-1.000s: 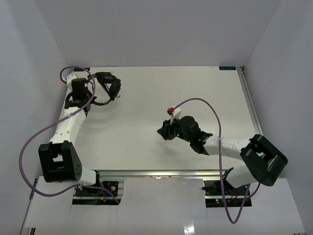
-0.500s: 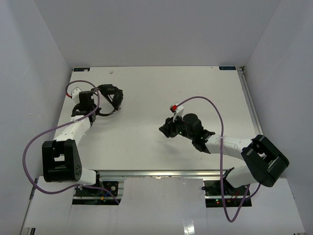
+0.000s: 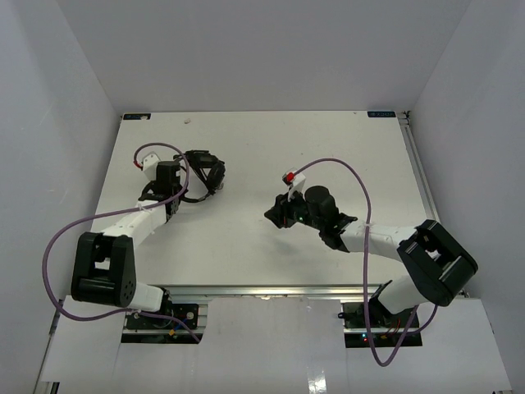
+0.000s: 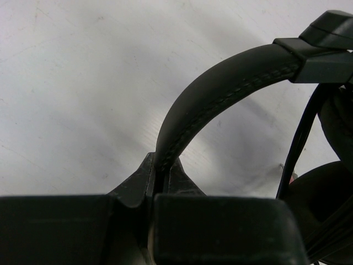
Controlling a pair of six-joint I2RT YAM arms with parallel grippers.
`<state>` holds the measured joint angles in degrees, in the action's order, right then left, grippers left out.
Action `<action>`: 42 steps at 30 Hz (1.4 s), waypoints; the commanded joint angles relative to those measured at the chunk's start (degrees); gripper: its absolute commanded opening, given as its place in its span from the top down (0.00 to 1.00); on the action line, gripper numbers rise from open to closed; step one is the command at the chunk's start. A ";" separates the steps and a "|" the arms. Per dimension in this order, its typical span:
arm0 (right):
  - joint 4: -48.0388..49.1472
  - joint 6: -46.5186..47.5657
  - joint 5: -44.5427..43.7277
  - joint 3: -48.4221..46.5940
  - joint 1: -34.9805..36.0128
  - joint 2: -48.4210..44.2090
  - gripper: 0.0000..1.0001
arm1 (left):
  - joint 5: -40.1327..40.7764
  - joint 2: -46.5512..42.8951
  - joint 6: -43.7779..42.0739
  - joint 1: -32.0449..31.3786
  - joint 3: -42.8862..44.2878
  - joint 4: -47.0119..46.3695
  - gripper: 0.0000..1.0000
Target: Wrap the headphones
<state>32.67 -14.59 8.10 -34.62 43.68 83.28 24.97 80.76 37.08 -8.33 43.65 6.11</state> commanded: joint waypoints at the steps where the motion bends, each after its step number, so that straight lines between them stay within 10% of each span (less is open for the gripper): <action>1: 3.45 -0.83 3.09 -4.07 -0.59 3.30 0.57 | 2.19 0.46 1.40 -2.37 -0.47 -4.69 1.00; 19: 10.41 -9.45 11.74 -18.18 -8.58 22.91 0.64 | -0.87 7.84 -0.79 -6.00 -0.77 -9.49 1.00; 29: 10.70 -10.67 19.36 -28.14 -13.08 29.94 0.52 | -0.03 6.03 -2.26 -6.00 -0.70 -10.45 1.00; 42: 29.52 8.83 30.19 -10.10 -14.06 23.90 0.47 | -3.59 -4.16 -4.61 -6.00 5.30 -3.30 1.00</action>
<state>51.15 -12.74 32.12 -46.31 29.67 110.93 23.83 82.74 32.23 -14.08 45.05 2.81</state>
